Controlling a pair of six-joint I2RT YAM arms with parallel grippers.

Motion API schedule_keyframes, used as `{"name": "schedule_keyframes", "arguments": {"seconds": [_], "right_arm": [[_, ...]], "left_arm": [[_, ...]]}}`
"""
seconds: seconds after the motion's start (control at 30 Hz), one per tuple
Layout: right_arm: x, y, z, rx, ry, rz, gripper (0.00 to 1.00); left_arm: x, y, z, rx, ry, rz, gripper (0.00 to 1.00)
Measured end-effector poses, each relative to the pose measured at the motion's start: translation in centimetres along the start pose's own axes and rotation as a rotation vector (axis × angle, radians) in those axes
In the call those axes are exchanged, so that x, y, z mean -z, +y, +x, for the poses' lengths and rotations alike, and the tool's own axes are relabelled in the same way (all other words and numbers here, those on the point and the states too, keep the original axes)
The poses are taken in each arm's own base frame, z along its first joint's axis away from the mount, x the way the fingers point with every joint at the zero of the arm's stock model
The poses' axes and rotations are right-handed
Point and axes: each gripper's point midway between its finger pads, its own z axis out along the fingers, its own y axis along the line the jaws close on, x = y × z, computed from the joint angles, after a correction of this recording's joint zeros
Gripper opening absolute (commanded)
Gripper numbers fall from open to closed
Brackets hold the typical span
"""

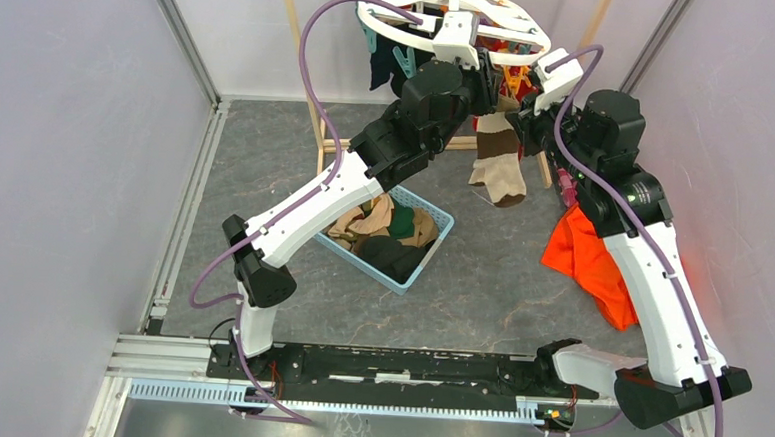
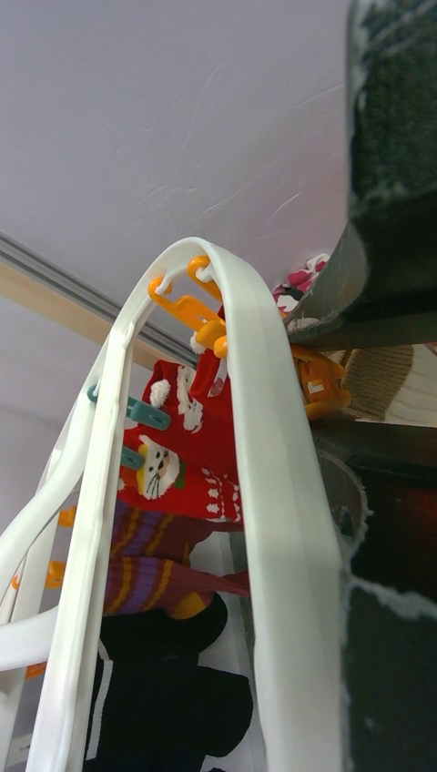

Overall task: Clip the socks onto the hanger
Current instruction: Clamp the sock onto the hanger.

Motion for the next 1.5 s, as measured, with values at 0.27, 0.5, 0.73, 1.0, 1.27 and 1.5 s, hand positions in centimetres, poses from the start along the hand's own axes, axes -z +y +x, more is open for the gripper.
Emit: {"name": "schedule_keyframes", "arguments": {"seconds": [0.27, 0.5, 0.73, 1.0, 1.27, 1.5], "right_arm": [[0.5, -0.4, -0.3, 0.027, -0.015, 0.022, 0.0], [0.2, 0.2, -0.3, 0.03, -0.027, 0.008, 0.0], [0.2, 0.0, -0.7, 0.046, -0.041, 0.025, 0.0], [0.5, -0.5, -0.9, 0.081, -0.051, 0.045, 0.0], [0.5, -0.2, -0.7, 0.09, -0.048, 0.032, 0.0], [-0.1, 0.8, -0.3, 0.082, -0.039, -0.004, 0.0]], "left_arm": [[0.0, 0.1, 0.2, 0.0, 0.008, -0.003, 0.02], [0.2, 0.1, 0.1, 0.017, 0.011, -0.002, 0.02], [0.7, 0.0, -0.6, 0.028, 0.006, 0.003, 0.02], [0.8, 0.2, -0.7, 0.031, 0.012, -0.001, 0.02], [0.8, 0.3, -0.3, 0.027, 0.021, -0.004, 0.02], [1.0, 0.0, -0.4, 0.052, 0.025, 0.006, 0.02]]}}
